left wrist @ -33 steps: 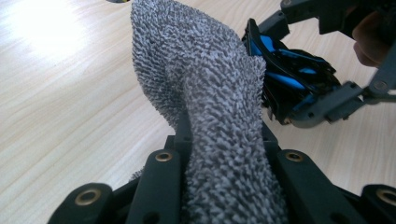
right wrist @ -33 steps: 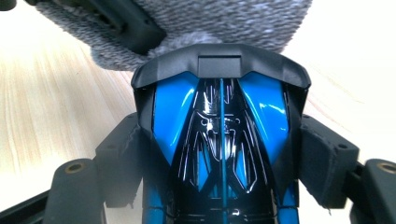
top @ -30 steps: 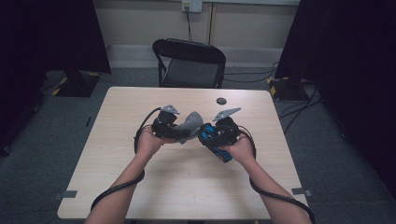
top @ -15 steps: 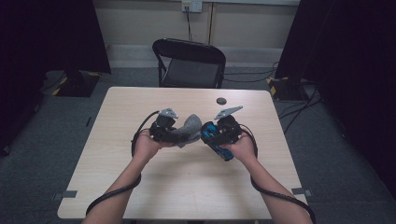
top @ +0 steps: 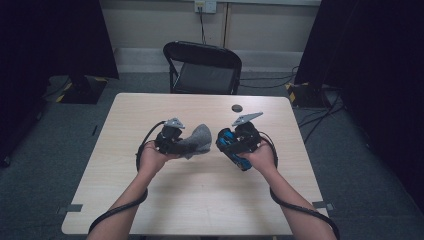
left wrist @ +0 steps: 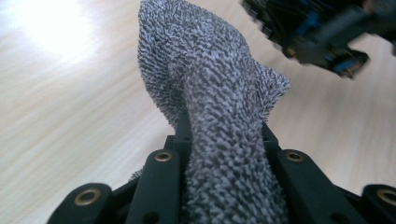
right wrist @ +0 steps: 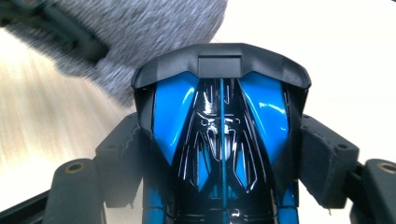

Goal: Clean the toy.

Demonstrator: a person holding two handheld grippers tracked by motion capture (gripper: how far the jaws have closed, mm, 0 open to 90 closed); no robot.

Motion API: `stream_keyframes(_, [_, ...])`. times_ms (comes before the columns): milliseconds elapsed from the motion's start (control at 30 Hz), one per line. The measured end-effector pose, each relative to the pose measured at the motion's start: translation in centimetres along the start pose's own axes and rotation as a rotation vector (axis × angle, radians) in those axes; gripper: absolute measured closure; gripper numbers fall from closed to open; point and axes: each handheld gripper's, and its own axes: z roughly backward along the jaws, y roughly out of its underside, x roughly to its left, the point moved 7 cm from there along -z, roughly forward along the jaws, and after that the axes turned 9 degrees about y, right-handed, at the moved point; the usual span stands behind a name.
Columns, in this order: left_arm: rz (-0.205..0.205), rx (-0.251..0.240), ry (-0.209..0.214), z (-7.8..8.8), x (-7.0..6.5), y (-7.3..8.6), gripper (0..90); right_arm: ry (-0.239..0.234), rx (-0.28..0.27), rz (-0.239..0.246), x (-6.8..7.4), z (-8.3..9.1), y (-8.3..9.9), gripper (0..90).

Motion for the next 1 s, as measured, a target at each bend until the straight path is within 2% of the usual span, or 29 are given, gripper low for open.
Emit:
stream_keyframes(33, [0.005, -0.022, -0.022, 0.1, 0.3, -0.4, 71.4, -0.003, -0.003, 0.002, 0.2, 0.0, -0.1, 26.0])
stream_keyframes(67, [0.004, -0.025, -0.028, 0.1, 0.4, -0.5, 71.4, -0.007, -0.005, 0.003, 0.3, 0.0, -0.2, 26.0])
stream_keyframes(200, [-0.016, -0.025, -0.021, -0.6, -0.1, -0.9, 71.4, -0.005, -0.008, 0.007, 0.5, -0.2, -0.5, 26.0])
stream_keyframes(333, [-0.028, -0.001, 0.001, -1.7, -0.7, -0.8, 71.3, -0.015, -0.004, 0.011, 0.8, -0.3, -0.7, 26.0])
stream_keyframes(667, [-0.007, -0.001, 0.064, -3.6, -1.9, -0.6, 71.3, -0.003, -0.013, 0.007, 0.7, -0.2, -1.1, 26.0])
stream_keyframes(867, [-0.027, 0.019, 0.078, -4.9, -2.8, -0.5, 71.2, 0.001, -0.021, -0.007, 0.6, -0.1, -1.3, 26.0])
stream_keyframes(1000, [-0.030, 0.016, 0.078, -5.2, -3.1, -0.4, 71.2, 0.011, -0.019, -0.007, 0.5, -0.1, -1.5, 26.0])
